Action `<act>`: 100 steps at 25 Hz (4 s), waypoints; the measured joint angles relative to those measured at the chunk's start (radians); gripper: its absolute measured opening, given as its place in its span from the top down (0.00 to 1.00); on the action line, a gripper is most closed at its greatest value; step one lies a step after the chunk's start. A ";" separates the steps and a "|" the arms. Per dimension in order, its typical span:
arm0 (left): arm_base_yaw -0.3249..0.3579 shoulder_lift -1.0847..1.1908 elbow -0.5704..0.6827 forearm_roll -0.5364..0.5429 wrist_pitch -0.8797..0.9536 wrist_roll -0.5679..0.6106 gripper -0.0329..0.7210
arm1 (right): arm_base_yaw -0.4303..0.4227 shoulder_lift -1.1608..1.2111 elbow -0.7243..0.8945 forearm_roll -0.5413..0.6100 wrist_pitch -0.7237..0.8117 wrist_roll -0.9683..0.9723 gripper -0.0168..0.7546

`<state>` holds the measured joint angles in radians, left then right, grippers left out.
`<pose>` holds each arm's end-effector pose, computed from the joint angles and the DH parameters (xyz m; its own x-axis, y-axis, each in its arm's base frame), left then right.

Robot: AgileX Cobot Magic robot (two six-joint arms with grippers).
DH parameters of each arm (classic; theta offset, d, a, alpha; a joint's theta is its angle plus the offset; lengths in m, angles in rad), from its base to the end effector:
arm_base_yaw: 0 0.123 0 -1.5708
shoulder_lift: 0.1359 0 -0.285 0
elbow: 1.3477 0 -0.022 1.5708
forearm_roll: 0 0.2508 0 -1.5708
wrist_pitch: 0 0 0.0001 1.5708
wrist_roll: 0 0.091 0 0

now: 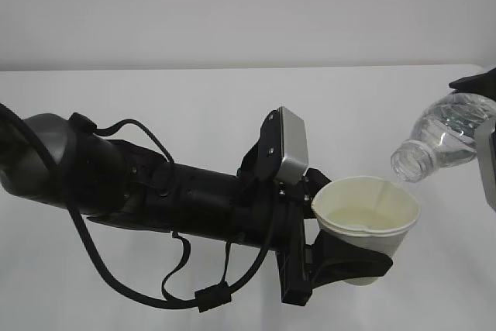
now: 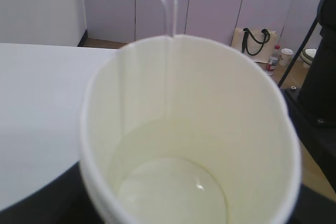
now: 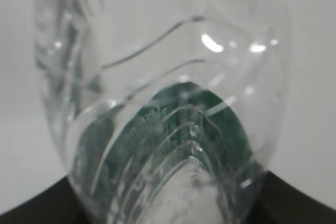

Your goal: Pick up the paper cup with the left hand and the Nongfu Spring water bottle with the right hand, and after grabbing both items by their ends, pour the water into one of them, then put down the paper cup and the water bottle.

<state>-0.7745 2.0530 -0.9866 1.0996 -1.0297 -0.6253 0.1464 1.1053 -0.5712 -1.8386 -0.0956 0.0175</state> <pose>0.2222 -0.3146 0.1401 -0.0705 0.2178 -0.9734 0.9927 -0.0805 -0.0899 0.2205 0.0409 0.2629 0.3312 -0.9260 0.1810 -0.3796 -0.3064 -0.8729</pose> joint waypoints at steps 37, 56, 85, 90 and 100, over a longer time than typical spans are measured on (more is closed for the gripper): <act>0.000 0.000 0.000 0.000 0.005 0.000 0.33 | 0.000 0.000 0.000 0.000 0.000 -0.009 0.45; 0.000 0.000 0.000 0.000 0.011 0.000 0.33 | 0.000 0.000 0.000 0.000 0.000 -0.026 0.45; 0.000 0.000 0.000 0.000 0.013 0.000 0.33 | 0.000 0.000 0.000 0.000 0.000 -0.035 0.45; 0.000 0.000 0.000 0.000 0.013 0.000 0.33 | 0.000 0.000 0.000 0.000 0.000 -0.035 0.45; 0.000 0.000 0.000 0.000 0.015 0.000 0.33 | 0.000 0.000 0.000 0.000 0.000 -0.035 0.45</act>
<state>-0.7745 2.0530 -0.9866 1.0996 -1.0150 -0.6253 0.1464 1.1053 -0.5712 -1.8386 -0.0956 -0.0179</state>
